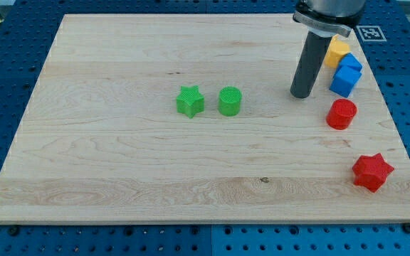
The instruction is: Push the red circle into the red star
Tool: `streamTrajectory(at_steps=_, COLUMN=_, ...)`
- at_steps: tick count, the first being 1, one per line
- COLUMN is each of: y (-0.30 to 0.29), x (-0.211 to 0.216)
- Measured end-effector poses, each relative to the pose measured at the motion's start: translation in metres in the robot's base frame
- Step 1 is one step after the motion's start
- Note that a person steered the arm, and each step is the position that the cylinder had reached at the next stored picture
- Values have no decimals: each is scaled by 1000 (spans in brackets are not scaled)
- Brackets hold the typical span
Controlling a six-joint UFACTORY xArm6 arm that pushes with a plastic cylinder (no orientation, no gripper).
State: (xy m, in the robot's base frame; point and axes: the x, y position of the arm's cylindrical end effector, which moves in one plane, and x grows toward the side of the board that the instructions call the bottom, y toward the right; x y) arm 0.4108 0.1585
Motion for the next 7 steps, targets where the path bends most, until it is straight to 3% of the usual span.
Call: streamTrajectory(at_steps=7, y=59, x=55)
